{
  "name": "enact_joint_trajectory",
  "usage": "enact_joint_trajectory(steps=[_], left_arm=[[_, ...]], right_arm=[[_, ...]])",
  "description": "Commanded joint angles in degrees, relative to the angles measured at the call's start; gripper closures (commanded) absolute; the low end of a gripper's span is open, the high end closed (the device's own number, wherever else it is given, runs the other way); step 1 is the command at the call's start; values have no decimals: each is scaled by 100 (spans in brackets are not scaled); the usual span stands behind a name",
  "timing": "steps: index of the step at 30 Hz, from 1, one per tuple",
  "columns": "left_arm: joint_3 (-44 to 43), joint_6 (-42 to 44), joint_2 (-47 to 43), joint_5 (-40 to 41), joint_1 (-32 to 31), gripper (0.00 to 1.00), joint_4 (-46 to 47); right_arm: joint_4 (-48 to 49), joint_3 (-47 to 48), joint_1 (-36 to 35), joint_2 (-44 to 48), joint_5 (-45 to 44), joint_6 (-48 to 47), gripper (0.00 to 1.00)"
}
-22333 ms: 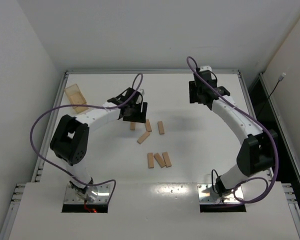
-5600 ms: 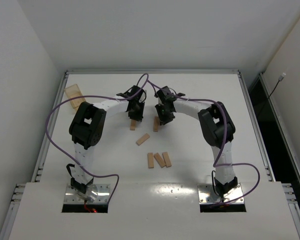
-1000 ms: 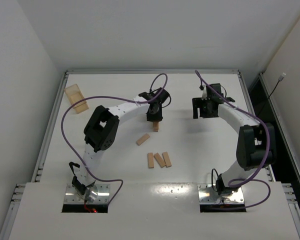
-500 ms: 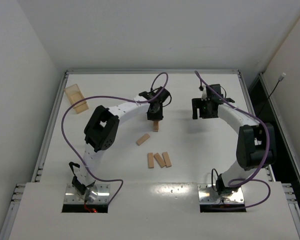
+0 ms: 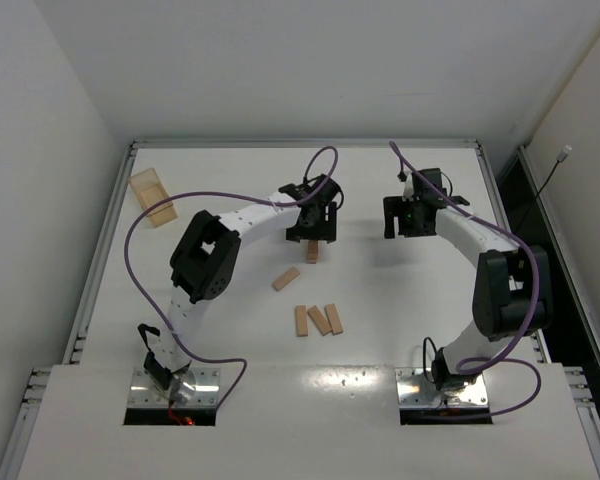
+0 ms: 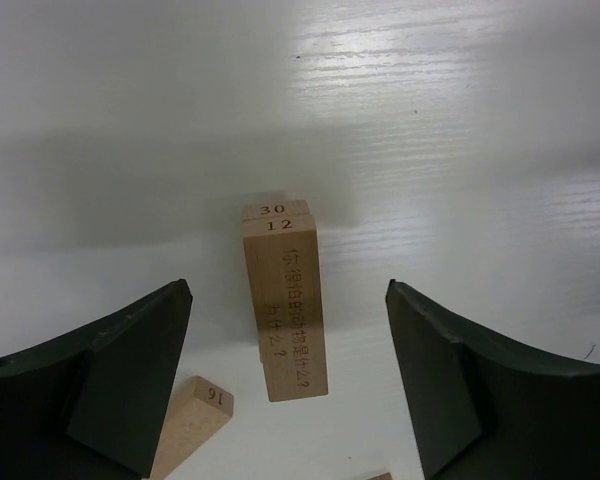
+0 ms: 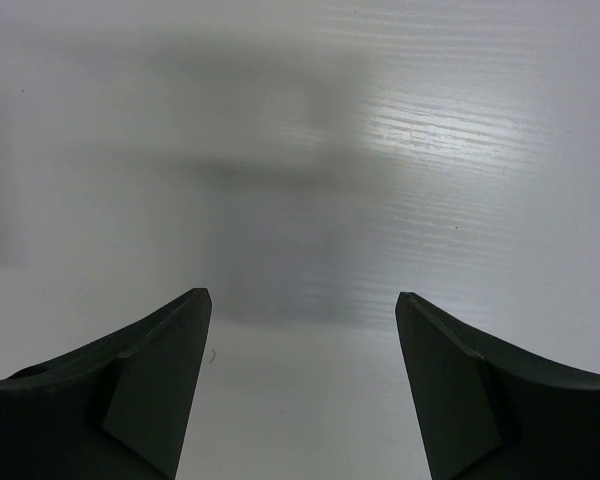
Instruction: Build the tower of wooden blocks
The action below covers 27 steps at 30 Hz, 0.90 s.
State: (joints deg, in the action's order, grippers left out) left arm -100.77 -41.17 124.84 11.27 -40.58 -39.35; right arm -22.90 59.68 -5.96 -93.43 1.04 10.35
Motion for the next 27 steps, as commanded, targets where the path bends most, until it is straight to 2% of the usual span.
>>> enact_joint_trajectory(steps=[1,8,13,15,16,18,27], left_arm=[[-127,3,-46,15,-91,22,121],[241,56,-600,297,-91,22,252],[820,56,-802,289,-91,29,428],[945,56,-803,96,-91,35,498],[945,56,-803,25,-91,39,499],[945,56,-750,-124,-91,40,552],[576,109,-390,-301,-196,43,499]], right_arm=[[180,17,24,132,107,37,28],[180,17,24,132,107,37,28],[180,17,24,132,160,37,28],[180,17,24,193,108,37,28],[180,17,24,193,107,37,28],[180,17,24,193,107,37,28],[180,-35,24,193,107,37,28]])
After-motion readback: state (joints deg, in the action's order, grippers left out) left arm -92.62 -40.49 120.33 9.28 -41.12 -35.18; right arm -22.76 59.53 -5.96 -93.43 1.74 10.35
